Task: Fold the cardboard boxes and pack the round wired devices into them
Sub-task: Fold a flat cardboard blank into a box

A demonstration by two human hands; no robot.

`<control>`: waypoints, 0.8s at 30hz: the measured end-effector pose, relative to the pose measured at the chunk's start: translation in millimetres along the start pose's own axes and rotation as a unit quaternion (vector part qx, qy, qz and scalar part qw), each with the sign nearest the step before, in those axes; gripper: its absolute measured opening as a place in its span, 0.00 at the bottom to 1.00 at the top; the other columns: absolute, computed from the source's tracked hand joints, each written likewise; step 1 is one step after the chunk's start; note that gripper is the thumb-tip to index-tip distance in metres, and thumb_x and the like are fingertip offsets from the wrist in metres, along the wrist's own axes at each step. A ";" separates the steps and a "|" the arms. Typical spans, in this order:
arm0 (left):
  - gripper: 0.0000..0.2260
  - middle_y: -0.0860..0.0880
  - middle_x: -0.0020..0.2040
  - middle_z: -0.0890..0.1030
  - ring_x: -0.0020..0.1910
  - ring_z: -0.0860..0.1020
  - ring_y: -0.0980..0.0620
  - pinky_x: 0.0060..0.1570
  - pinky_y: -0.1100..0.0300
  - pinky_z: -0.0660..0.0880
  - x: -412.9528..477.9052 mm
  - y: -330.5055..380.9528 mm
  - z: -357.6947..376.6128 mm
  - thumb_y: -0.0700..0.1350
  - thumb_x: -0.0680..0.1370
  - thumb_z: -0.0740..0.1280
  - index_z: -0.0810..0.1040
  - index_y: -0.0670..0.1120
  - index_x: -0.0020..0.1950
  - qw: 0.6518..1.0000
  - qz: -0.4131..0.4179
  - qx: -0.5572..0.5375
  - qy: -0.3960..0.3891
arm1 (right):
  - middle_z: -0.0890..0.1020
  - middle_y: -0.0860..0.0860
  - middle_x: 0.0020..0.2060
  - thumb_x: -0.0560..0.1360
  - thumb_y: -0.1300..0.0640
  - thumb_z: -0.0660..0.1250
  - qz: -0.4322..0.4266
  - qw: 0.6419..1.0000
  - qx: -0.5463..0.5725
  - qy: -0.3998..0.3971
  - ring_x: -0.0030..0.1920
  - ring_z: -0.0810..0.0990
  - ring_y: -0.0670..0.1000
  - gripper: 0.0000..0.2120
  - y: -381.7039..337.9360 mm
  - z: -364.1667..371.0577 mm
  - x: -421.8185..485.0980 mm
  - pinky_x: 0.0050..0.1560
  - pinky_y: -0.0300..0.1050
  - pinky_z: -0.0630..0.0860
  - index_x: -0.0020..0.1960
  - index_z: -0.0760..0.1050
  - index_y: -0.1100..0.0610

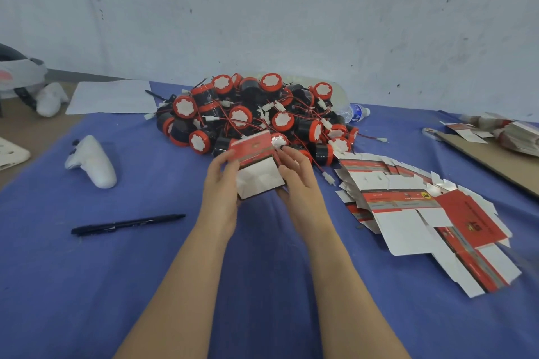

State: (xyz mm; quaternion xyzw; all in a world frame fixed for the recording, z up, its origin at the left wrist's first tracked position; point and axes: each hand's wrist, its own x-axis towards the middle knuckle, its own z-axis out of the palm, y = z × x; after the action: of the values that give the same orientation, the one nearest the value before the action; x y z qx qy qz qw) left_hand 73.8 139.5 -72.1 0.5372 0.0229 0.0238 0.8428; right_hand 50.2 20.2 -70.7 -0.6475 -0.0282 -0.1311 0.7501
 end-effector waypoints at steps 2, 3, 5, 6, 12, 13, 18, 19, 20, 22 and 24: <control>0.15 0.50 0.60 0.80 0.57 0.80 0.53 0.56 0.55 0.77 -1.5 0.1 -1.2 0.45 0.80 0.65 0.70 0.52 0.66 0.999 0.041 0.003 -0.002 | 0.77 0.40 0.62 0.80 0.59 0.56 0.023 1.000 0.002 0.006 0.63 0.74 0.41 0.18 -0.1 -2.6 1.3 0.62 0.44 0.73 0.63 0.73 0.42; 0.18 0.51 0.62 0.79 0.59 0.78 0.55 0.59 0.57 0.75 -2.7 -0.1 -0.7 0.44 0.80 0.64 0.68 0.51 0.69 0.997 0.073 0.027 -0.014 | 0.78 0.40 0.60 0.80 0.57 0.55 0.030 0.999 -0.010 0.013 0.62 0.74 0.40 0.17 0.2 -4.4 2.0 0.60 0.43 0.73 0.63 0.75 0.43; 0.16 0.54 0.58 0.80 0.57 0.78 0.59 0.56 0.66 0.75 -7.3 -1.7 5.1 0.42 0.81 0.63 0.70 0.49 0.68 0.984 0.136 0.103 -0.044 | 0.81 0.43 0.56 0.81 0.49 0.55 0.026 0.999 -0.019 0.017 0.59 0.78 0.41 0.15 0.4 -4.8 2.0 0.56 0.40 0.75 0.60 0.78 0.45; 0.12 0.56 0.55 0.81 0.53 0.79 0.61 0.51 0.69 0.75 -9.8 -4.6 8.4 0.44 0.81 0.62 0.73 0.49 0.65 0.978 0.154 0.130 -0.046 | 0.82 0.45 0.55 0.82 0.45 0.54 0.015 1.000 -0.024 0.013 0.57 0.79 0.42 0.16 0.4 -2.2 0.5 0.55 0.39 0.76 0.58 0.78 0.46; 0.16 0.54 0.38 0.82 0.35 0.81 0.61 0.34 0.69 0.75 -8.3 -6.1 8.3 0.56 0.81 0.58 0.79 0.49 0.43 0.977 0.151 0.135 0.072 | 0.81 0.53 0.51 0.79 0.41 0.57 -0.052 0.988 -0.142 0.042 0.50 0.81 0.47 0.15 6.6 21.8 -8.4 0.51 0.42 0.78 0.46 0.76 0.48; 0.17 0.54 0.35 0.82 0.33 0.79 0.62 0.32 0.70 0.74 -5.9 -4.6 6.6 0.56 0.81 0.59 0.78 0.48 0.41 0.978 0.147 0.126 0.080 | 0.80 0.54 0.52 0.79 0.41 0.58 -0.050 0.989 -0.139 0.018 0.51 0.81 0.49 0.14 4.2 19.3 -7.9 0.53 0.44 0.79 0.45 0.77 0.48; 0.11 0.49 0.54 0.78 0.54 0.77 0.55 0.50 0.63 0.73 5.5 -2.2 -7.6 0.54 0.79 0.63 0.75 0.47 0.51 0.972 0.134 0.125 0.145 | 0.84 0.39 0.48 0.76 0.50 0.68 0.005 0.962 -0.193 -0.193 0.49 0.81 0.38 0.07 -6.5 5.7 -9.0 0.47 0.33 0.76 0.54 0.76 0.43; 0.12 0.50 0.58 0.74 0.58 0.75 0.54 0.52 0.65 0.71 3.3 -2.3 -8.1 0.54 0.79 0.64 0.75 0.47 0.56 0.959 0.153 0.177 0.157 | 0.83 0.40 0.48 0.76 0.50 0.69 -0.005 0.958 -0.232 -0.168 0.49 0.81 0.38 0.09 -4.8 6.6 -8.5 0.49 0.35 0.77 0.55 0.75 0.42; 0.13 0.53 0.58 0.72 0.58 0.73 0.57 0.51 0.70 0.68 -0.1 -3.1 -6.4 0.53 0.78 0.65 0.74 0.48 0.59 0.947 0.177 0.224 0.148 | 0.82 0.41 0.50 0.75 0.50 0.69 -0.021 0.954 -0.272 -0.122 0.50 0.80 0.40 0.11 -2.7 8.1 -7.9 0.51 0.38 0.78 0.56 0.75 0.43; 0.11 0.62 0.54 0.72 0.53 0.73 0.66 0.47 0.76 0.67 -5.7 -5.5 2.7 0.54 0.76 0.67 0.74 0.54 0.57 0.944 0.196 0.264 0.037 | 0.76 0.48 0.55 0.74 0.52 0.70 -0.043 0.930 -0.363 -0.039 0.53 0.77 0.46 0.15 1.3 10.7 -7.3 0.52 0.40 0.76 0.60 0.74 0.49; 0.12 0.63 0.55 0.75 0.54 0.74 0.68 0.52 0.73 0.70 -11.6 -8.7 12.6 0.55 0.74 0.70 0.75 0.60 0.56 0.951 0.133 0.262 -0.092 | 0.71 0.54 0.59 0.74 0.58 0.69 -0.040 0.907 -0.420 0.005 0.57 0.74 0.53 0.20 2.8 12.1 -6.5 0.56 0.46 0.74 0.64 0.70 0.57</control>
State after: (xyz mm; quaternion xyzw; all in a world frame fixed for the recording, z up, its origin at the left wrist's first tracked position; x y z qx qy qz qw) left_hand 63.1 123.6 -74.4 0.7372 -0.1215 0.0793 0.6599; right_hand 46.2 33.4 -72.8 -0.9005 0.0075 -0.1638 0.4028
